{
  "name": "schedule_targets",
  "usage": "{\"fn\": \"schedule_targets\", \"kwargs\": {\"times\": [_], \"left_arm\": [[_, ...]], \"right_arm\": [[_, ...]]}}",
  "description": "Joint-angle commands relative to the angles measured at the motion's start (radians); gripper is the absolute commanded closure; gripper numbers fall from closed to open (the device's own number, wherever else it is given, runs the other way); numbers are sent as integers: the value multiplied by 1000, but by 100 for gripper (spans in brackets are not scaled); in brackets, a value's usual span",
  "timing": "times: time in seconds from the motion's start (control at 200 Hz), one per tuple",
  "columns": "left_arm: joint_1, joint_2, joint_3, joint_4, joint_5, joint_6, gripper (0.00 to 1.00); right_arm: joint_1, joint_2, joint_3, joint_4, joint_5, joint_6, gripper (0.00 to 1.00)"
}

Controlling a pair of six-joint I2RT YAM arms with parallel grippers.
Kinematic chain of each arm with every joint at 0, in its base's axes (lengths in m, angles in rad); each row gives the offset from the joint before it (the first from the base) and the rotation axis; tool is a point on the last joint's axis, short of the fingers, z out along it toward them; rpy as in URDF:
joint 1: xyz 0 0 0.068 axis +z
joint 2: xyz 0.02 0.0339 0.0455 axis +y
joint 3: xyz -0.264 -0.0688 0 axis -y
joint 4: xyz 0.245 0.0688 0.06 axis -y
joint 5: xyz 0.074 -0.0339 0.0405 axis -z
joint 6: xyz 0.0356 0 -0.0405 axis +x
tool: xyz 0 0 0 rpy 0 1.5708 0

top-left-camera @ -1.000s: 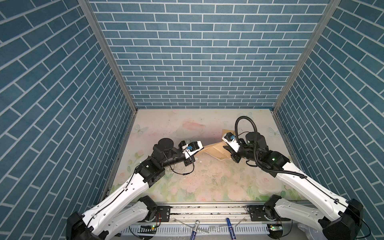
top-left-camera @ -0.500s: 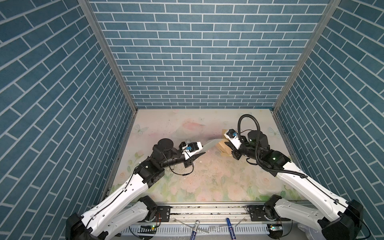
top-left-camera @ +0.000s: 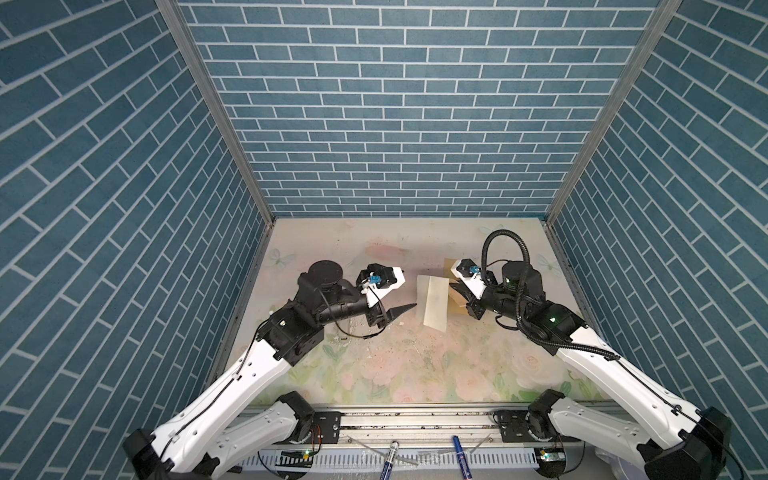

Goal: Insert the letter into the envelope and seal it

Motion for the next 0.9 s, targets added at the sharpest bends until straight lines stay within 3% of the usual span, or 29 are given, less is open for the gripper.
{"fn": "schedule_targets", "kwargs": {"times": [0.0,0.17,0.505,0.895], "left_arm": [[-4,38,-9,-6,52,29,22],[-4,83,-84,183,103,49,27],[-4,191,-38,173,210,59,42],[-4,227,-43,206,234,53,63]], "right_arm": [[-2,-20,-43,42,-171,-39,100],[-2,-21,-62,48,-272,-56,100],[-2,-17,-72,69,-379,-56,100],[4,-19,-66,61,-414,-51,100]]}}
